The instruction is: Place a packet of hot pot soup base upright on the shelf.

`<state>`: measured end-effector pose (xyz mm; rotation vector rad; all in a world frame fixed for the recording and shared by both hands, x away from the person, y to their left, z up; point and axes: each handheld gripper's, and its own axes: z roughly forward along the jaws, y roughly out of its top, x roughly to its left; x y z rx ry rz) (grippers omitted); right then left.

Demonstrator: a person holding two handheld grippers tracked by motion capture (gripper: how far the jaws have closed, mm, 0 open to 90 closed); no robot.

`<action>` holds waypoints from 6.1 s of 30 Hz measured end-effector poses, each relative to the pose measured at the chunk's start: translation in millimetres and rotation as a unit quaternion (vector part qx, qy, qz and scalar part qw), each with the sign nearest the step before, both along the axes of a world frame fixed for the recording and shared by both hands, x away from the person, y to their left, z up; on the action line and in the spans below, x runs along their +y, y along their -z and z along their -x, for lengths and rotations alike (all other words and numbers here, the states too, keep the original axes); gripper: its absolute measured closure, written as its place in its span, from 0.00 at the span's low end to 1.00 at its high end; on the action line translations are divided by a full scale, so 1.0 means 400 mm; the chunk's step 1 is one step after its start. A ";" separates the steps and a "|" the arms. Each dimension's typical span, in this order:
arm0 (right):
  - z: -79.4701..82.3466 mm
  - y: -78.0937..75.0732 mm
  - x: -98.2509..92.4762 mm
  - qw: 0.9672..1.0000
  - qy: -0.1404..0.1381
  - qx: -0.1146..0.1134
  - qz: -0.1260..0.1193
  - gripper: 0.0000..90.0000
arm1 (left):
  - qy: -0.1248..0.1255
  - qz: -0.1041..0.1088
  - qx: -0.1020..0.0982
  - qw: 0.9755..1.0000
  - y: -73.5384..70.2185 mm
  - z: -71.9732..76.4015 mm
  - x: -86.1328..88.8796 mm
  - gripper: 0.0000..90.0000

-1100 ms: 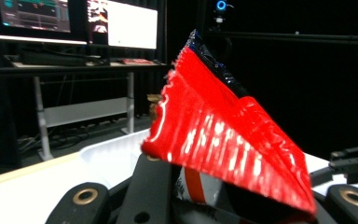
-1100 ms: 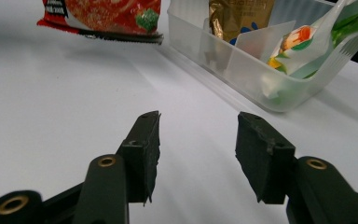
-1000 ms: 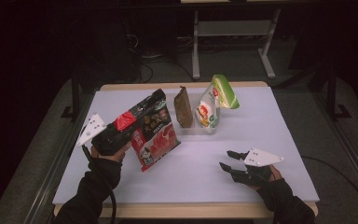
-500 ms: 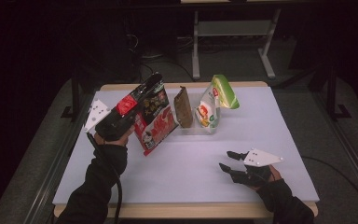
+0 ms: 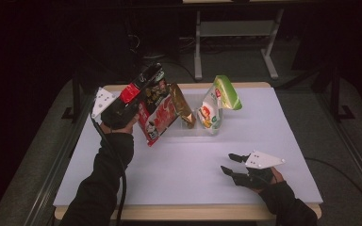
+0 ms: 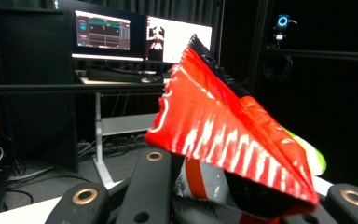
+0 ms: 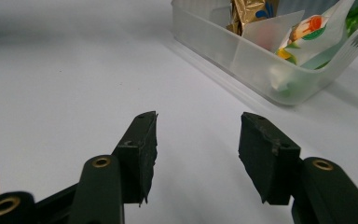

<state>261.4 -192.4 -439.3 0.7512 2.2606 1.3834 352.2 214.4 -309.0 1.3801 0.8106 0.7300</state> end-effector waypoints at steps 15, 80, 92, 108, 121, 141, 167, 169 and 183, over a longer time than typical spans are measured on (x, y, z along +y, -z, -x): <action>0.000 0.009 0.014 1.000 -0.005 0.009 0.010 0.50 | -0.029 -0.012 0.009 0.999 -0.015 -0.003 0.015 0.86; 0.008 -0.007 -0.001 1.000 0.002 -0.023 0.021 0.52 | -0.040 -0.109 0.009 0.993 0.189 -0.187 -0.135 0.78; 0.010 -0.016 -0.009 0.999 0.011 -0.041 0.029 0.56 | -0.030 -0.121 0.022 0.992 0.181 -0.184 -0.135 0.77; 0.000 -0.023 -0.027 0.999 0.028 -0.027 0.022 0.68 | -0.007 -0.159 0.027 0.987 0.163 -0.169 -0.123 0.76; 0.001 -0.024 -0.024 0.999 0.020 -0.023 0.027 0.70 | 0.018 -0.176 0.019 0.984 0.153 -0.150 -0.109 0.71; 0.002 -0.025 -0.024 0.999 0.018 -0.023 0.035 0.69 | 0.043 -0.185 0.008 0.982 0.131 -0.102 -0.066 0.67; 0.006 -0.041 -0.029 0.997 0.023 -0.025 0.062 0.56 | 0.076 -0.219 0.026 0.972 0.155 -0.008 0.055 0.51; 0.005 -0.041 -0.029 0.997 0.028 -0.026 0.066 0.53 | 0.070 -0.219 0.030 0.973 0.163 0.000 0.064 0.48; 0.005 -0.037 -0.029 0.994 0.055 -0.035 0.083 0.36 | 0.066 -0.238 0.034 0.968 0.200 0.050 0.117 0.37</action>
